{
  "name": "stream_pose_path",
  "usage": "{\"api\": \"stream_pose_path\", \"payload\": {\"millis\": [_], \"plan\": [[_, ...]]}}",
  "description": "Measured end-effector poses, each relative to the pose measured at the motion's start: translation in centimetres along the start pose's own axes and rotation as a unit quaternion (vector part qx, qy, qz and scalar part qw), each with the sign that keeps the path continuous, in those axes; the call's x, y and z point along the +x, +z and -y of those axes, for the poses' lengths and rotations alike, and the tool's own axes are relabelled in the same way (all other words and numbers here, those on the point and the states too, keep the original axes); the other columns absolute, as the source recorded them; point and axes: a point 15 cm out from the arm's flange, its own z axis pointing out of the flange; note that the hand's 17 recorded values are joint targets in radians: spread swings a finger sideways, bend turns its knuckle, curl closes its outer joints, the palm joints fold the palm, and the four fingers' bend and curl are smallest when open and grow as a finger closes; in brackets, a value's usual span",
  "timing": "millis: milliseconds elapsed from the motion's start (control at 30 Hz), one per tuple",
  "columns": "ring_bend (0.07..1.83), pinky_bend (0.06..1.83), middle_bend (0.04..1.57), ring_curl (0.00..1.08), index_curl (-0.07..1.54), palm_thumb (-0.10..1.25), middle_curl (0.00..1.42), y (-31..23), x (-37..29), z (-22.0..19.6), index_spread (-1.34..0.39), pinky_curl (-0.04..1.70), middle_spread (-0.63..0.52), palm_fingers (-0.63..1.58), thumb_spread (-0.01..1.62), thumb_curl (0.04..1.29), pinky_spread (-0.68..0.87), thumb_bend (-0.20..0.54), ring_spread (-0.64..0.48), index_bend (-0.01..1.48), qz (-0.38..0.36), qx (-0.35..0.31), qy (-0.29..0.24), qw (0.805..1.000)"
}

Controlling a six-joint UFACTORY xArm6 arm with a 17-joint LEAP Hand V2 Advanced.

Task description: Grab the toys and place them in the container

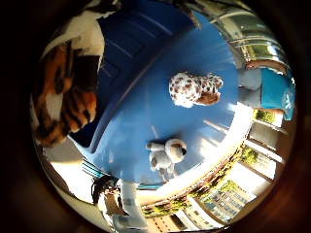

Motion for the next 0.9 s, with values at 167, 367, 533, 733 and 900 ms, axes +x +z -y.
{"api": "stream_pose_path", "payload": {"millis": [167, 367, 533, 733, 900], "plan": [[0.68, 0.97, 0.25, 0.43, 0.03, 0.72, 0.63, -0.5, -0.5, -1.0, -0.42, 0.65, -0.04, -0.21, 1.13, 0.54, 0.36, -0.030, 0.19, 0.67, 0.016, -0.009, -0.047, 0.999], [0.56, 0.92, 0.14, 0.36, 0.06, 0.76, 0.48, -2.6, -1.5, -1.4, -0.43, 0.57, 0.03, -0.07, 1.09, 0.52, 0.42, -0.028, 0.24, 0.43, 0.052, 0.013, -0.054, 0.997], [0.53, 0.91, 0.14, 0.34, 0.10, 0.73, 0.41, -3.9, -1.7, -1.5, -0.44, 0.54, 0.05, -0.05, 1.08, 0.49, 0.46, -0.043, 0.26, 0.33, 0.050, 0.031, -0.059, 0.997], [0.51, 0.91, 0.14, 0.33, 0.15, 0.61, 0.36, -5.8, -0.3, -1.9, -0.44, 0.51, 0.08, -0.02, 1.05, 0.41, 0.48, -0.055, 0.28, 0.25, 0.047, 0.051, -0.047, 0.997], [0.50, 0.87, 0.18, 0.32, 0.19, 0.61, 0.34, -8.1, 6.0, -2.1, -0.40, 0.46, 0.07, 0.04, 1.05, 0.38, 0.49, -0.032, 0.27, 0.21, 0.030, 0.092, -0.003, 0.995]]}}
